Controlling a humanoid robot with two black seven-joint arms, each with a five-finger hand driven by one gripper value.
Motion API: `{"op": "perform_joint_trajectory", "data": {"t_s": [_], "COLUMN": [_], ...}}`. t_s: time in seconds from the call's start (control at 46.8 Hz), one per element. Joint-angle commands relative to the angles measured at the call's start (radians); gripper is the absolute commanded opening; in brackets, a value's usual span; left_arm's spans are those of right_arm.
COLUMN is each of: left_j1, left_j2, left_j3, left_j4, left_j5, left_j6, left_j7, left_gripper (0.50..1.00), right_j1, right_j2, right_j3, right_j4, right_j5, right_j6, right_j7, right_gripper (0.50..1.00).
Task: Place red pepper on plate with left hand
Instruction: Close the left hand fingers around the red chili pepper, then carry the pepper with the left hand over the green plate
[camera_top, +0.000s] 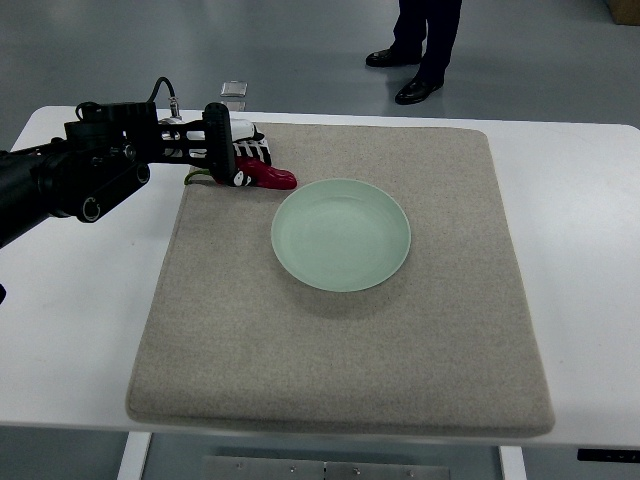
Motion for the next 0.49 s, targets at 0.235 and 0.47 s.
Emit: {"op": "perform_joint_trajectory", "data": {"t_s": [0.235, 0.47], "left_j1": [-0.011, -0.040], "left_j2": [0.001, 0.005], "left_j3": [-0.005, -0.034], "left_j4": [0.000, -0.011], "left_j5": [-0.020, -0.031], "left_j6": [0.001, 0.001], "left_j7": [0.001, 0.001], "left_gripper": [0.500, 0.500], "right_j1": [0.000, 0.000], "right_j2": [0.000, 0.000], "right_j3": [0.000, 0.000], "right_j4": [0.000, 0.000], "right_j5": [0.000, 0.000], "right_j6": [0.000, -0.001], "right_j7": [0.000, 0.000], "right_gripper": [0.932, 0.932]}}
